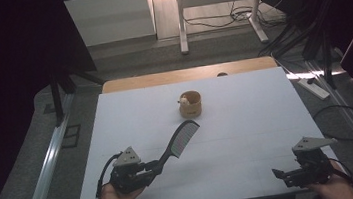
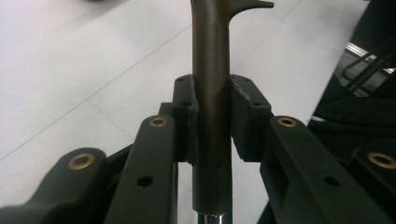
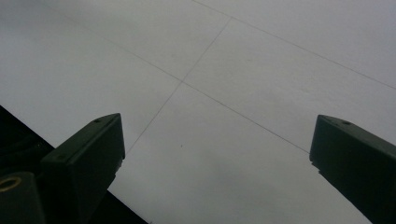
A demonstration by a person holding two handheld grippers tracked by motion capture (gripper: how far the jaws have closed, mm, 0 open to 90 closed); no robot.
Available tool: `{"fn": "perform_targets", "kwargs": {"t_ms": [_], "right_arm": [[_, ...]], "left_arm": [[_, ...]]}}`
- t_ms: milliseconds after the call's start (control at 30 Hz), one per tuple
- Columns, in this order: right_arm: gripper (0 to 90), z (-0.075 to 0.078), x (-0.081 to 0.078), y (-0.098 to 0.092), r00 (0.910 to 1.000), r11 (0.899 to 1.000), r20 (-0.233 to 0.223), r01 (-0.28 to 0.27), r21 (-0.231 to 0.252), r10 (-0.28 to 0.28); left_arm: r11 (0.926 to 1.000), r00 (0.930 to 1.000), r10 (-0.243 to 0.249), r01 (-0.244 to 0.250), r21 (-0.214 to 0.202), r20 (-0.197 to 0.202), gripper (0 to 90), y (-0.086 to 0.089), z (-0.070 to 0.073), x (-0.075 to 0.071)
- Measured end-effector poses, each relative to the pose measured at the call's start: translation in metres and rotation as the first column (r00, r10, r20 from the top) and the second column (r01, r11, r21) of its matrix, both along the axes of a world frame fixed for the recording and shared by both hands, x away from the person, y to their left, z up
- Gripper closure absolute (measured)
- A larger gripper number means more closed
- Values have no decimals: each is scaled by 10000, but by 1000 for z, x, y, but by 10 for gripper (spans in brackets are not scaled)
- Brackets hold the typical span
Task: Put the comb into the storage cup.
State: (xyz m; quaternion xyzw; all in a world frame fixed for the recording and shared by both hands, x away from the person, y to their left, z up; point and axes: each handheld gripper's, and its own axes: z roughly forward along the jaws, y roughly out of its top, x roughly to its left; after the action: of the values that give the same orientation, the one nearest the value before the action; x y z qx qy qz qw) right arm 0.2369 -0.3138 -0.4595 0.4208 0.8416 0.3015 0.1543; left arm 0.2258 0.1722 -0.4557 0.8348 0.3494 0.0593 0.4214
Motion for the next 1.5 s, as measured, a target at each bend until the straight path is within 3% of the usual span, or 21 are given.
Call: {"fn": "perform_targets", "kwargs": {"t_ms": [333,533,867,1133,1500], "right_arm": [[25,1,0,0,10000,10000,52,-42,66,41],[0,2,-1,0,9997,9996,142,-198,203,196],[0,11,2,3,9975,9925,556,-506,1109,447],[0,16,10,11,9944,9792,579,-974,1782,883],[0,23,25,28,9860,9407,281,-1654,2961,1645]], "left_arm": [[9997,9997,-232,232,-22,110,722,-4,0,0],[9991,9991,-386,383,187,160,722,-10,-2,3],[9962,9963,-789,777,383,329,722,-19,-3,6],[9940,9943,-1030,1018,406,284,723,-24,-5,8],[9910,9912,-1286,1272,414,330,723,-31,-7,12]]}}
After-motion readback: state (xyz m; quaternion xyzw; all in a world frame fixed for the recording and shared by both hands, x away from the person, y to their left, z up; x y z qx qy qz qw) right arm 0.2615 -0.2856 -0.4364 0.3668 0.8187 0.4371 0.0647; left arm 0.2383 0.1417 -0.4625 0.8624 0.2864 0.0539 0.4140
